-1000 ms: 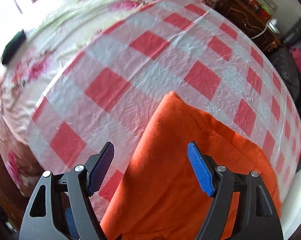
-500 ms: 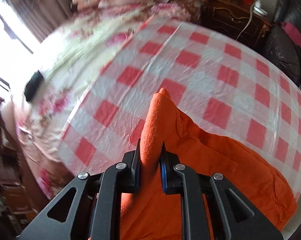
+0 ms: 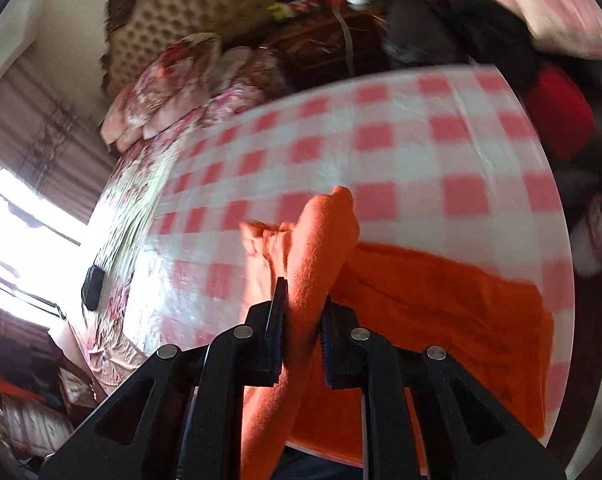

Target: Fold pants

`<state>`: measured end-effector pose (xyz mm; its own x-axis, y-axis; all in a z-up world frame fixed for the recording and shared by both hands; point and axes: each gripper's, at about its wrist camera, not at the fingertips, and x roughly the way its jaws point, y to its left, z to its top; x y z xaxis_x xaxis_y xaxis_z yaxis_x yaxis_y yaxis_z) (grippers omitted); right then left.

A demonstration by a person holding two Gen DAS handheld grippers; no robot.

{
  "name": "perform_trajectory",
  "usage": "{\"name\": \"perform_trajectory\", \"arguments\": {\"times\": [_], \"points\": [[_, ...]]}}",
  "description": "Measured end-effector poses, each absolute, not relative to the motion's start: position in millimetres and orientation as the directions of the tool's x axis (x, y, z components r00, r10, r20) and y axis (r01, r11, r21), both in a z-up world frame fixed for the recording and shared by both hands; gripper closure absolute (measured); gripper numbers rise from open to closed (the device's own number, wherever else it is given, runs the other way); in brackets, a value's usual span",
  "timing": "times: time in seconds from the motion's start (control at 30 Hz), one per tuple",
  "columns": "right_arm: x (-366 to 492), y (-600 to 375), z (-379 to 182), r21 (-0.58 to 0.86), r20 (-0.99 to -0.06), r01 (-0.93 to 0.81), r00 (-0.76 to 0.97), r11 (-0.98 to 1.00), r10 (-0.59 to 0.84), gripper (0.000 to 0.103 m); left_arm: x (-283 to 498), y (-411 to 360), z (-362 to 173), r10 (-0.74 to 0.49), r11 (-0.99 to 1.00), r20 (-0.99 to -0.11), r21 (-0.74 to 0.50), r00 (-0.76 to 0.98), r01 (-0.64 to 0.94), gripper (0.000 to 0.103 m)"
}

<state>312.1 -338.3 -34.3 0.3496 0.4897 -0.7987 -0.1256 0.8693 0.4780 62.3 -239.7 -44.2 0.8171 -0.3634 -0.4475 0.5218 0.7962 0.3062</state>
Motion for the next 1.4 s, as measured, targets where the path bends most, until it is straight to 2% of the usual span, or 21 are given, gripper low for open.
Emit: {"name": "perform_trajectory", "arguments": {"times": [0.13,0.2,0.23,0.37,0.47,0.63,0.67,0.7,0.73,0.77,0.8,1.0,1.17,1.4], "points": [[316.2,-376.6,-104.7,0.481,-0.829,-0.070,0.288,0.874,0.479,0.087,65.2,-288.8,-107.6,-0.313,0.722,-0.518,0.415,0.796,0.554,0.094],[317.5,-386.7,-124.8,0.473,-0.842,-0.043,0.274,0.880,0.465,0.077,66.1,-295.3,-129.0,-0.277,0.698,-0.503,0.480,0.819,0.531,0.094],[317.6,-388.1,-128.2,0.484,-0.834,-0.050,0.276,0.874,0.478,0.076,64.6,-298.7,-136.0,-0.261,0.687,-0.482,0.516,0.836,0.512,0.092],[315.4,-389.1,-127.3,0.521,-0.801,-0.095,0.287,0.848,0.525,0.071,52.6,-300.2,-153.0,-0.253,0.640,-0.403,0.612,0.879,0.465,0.063],[312.1,-387.3,-128.7,0.524,-0.799,-0.116,0.275,0.843,0.535,0.071,41.0,-293.4,-165.6,-0.254,0.602,-0.348,0.673,0.902,0.429,0.063],[298.9,-399.3,-131.5,0.535,-0.790,-0.135,0.268,0.834,0.551,0.071,38.4,-293.1,-174.3,-0.254,0.582,-0.370,0.680,0.894,0.446,0.062],[298.5,-399.3,-131.6,0.534,-0.791,-0.138,0.267,0.834,0.551,0.071,39.2,-294.1,-174.5,-0.253,0.581,-0.374,0.679,0.892,0.449,0.062],[298.0,-398.8,-131.1,0.532,-0.792,-0.142,0.266,0.835,0.550,0.075,41.3,-294.7,-175.3,-0.248,0.580,-0.382,0.677,0.890,0.453,0.071],[297.6,-397.7,-129.6,0.528,-0.792,-0.147,0.270,0.837,0.547,0.086,42.8,-295.4,-173.7,-0.247,0.578,-0.391,0.674,0.886,0.459,0.081],[297.8,-396.3,-128.0,0.525,-0.793,-0.154,0.269,0.837,0.547,0.091,43.0,-296.9,-171.6,-0.245,0.573,-0.396,0.677,0.885,0.461,0.091],[298.3,-395.1,-125.1,0.522,-0.794,-0.161,0.267,0.837,0.547,0.094,41.8,-296.4,-167.8,-0.249,0.576,-0.378,0.683,0.892,0.450,0.093],[304.2,-382.4,-72.0,0.445,-0.811,-0.281,0.277,0.850,0.516,0.097,45.0,-294.9,-132.0,-0.251,0.610,-0.300,0.689,0.920,0.391,0.095],[306.5,-395.3,-41.6,0.416,-0.804,-0.294,0.323,0.861,0.499,0.097,54.8,-312.1,-98.8,-0.274,0.622,-0.298,0.671,0.915,0.404,0.095],[310.2,-439.7,-68.1,0.405,-0.831,-0.220,0.317,0.887,0.458,0.097,56.6,-364.8,-118.2,-0.292,0.547,-0.360,0.697,0.886,0.463,0.095]]}}
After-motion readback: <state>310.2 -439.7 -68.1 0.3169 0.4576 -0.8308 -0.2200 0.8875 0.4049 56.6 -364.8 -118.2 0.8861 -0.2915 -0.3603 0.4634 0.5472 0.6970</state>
